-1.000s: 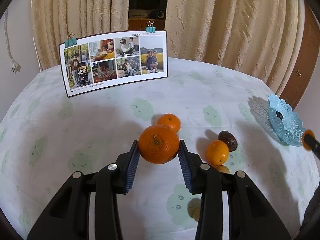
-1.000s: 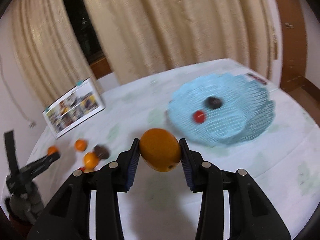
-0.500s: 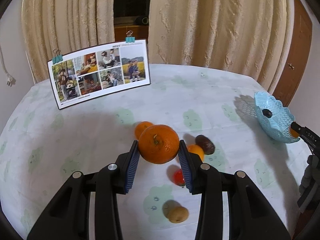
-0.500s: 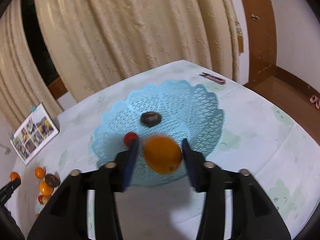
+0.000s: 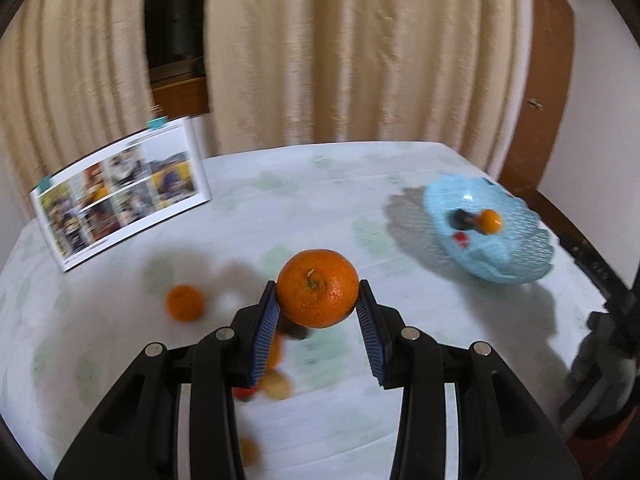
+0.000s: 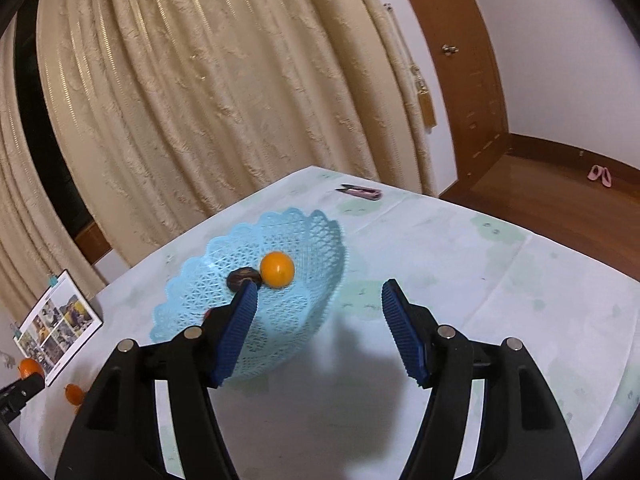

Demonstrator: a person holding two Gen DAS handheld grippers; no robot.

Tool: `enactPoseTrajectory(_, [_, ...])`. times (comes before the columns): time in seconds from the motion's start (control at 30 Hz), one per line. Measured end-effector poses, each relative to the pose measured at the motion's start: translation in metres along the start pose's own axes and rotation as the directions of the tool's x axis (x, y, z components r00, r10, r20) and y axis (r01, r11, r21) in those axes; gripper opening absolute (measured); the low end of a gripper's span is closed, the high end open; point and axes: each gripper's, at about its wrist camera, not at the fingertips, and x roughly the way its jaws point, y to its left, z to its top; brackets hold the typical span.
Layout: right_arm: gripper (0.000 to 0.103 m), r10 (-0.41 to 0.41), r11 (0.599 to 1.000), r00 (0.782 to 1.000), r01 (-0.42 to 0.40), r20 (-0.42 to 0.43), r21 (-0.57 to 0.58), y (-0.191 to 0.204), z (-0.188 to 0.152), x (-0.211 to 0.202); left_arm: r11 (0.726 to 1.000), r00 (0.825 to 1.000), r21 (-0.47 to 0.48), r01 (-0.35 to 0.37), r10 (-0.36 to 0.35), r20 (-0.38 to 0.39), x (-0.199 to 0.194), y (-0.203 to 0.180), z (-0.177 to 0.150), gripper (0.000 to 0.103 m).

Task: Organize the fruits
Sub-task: 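Carry both fruits to the blue basket and release them inside, then return both tools to the remaining fruits on the table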

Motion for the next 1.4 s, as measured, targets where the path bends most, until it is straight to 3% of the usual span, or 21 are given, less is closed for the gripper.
enactPoseTrajectory(0.27, [0.071,-0.032,0.996,0.999,0.033,-0.003,0.083,-0.02,-0.006,0.0,0.99,0.994,0.088,0.108,-0.109,0.002,0.022,-0.068,0.022,0.04])
enactPoseTrajectory(0.5, [0.072,-0.043,0.995,0.999,0.042,0.01,0.09,-0.022,-0.009,-0.004,0.973,0.983,0.137,0.185,-0.184,-0.024,0.049,-0.119,0.035,0.04])
enactPoseTrajectory(0.83, [0.072,-0.048,0.995,0.999,0.047,0.014,0.087,-0.021,-0.007,-0.003,0.955,0.972,0.183,0.235,-0.228,-0.057,0.078,-0.162,0.043,0.04])
enactPoseTrajectory(0.9, [0.072,-0.05,0.995,0.999,0.048,0.015,0.086,-0.021,-0.007,-0.003,0.952,0.971,0.191,0.24,-0.233,-0.059,0.08,-0.167,0.043,0.044])
enactPoseTrajectory(0.93, [0.072,-0.05,0.995,0.999,0.048,0.014,0.086,-0.021,-0.007,-0.003,0.951,0.971,0.192,0.241,-0.234,-0.057,0.079,-0.168,0.043,0.056])
enactPoseTrajectory(0.97, [0.072,-0.05,0.995,0.999,0.049,0.014,0.086,-0.021,-0.007,-0.003,0.952,0.971,0.191,0.24,-0.235,-0.052,0.077,-0.168,0.044,0.074])
enactPoseTrajectory(1.03, [0.072,-0.05,0.995,0.999,0.049,0.016,0.085,-0.02,-0.007,-0.003,0.956,0.972,0.179,0.232,-0.232,-0.024,0.073,-0.164,0.047,0.083])
enactPoseTrajectory(1.13, [0.072,-0.053,0.995,0.998,0.051,0.021,0.084,-0.021,-0.007,-0.003,0.962,0.974,0.156,0.225,-0.227,-0.004,0.067,-0.152,0.053,0.091])
enactPoseTrajectory(1.27, [0.072,-0.056,0.995,0.998,0.053,0.034,0.088,-0.022,-0.008,-0.005,0.972,0.978,0.127,0.197,-0.205,0.049,0.052,-0.132,0.064,0.093])
enactPoseTrajectory(1.4, [0.072,-0.06,0.994,0.997,0.055,0.047,0.091,-0.023,-0.008,-0.007,0.987,0.986,0.125,0.099,-0.115,0.123,0.027,-0.109,0.072,0.094])
